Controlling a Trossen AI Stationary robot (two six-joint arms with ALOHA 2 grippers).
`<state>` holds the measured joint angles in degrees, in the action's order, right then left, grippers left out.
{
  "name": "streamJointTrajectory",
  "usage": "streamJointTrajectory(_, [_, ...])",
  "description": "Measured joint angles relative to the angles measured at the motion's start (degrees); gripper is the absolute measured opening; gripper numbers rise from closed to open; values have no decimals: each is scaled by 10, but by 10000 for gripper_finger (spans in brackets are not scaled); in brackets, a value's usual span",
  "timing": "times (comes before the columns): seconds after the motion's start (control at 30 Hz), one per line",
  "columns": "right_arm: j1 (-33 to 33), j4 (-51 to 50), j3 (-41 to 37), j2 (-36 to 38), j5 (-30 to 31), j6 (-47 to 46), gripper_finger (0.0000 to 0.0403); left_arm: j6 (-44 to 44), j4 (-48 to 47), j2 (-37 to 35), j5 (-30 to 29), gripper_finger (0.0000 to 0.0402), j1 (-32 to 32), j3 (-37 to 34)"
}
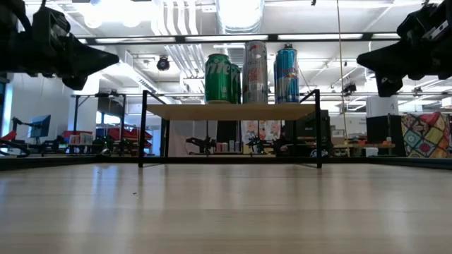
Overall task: Sort soda cans
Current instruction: Return to Home Position
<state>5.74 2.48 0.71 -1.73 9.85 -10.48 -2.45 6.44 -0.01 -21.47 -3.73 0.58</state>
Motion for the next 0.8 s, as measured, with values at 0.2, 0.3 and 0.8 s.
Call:
streamJointTrajectory(0.2, [0, -1, 0, -33, 0, -26, 9, -49, -24, 8, -6, 0, -1, 0])
streamJointTrajectory(0.3, [0, -2, 0, -53, 0, -30, 9, -55, -25, 23, -3, 0, -5, 0])
streamJointTrajectory(0.8, [0, 31, -1, -75, 8, -32, 9, -5, 2, 3, -9, 0, -5, 0])
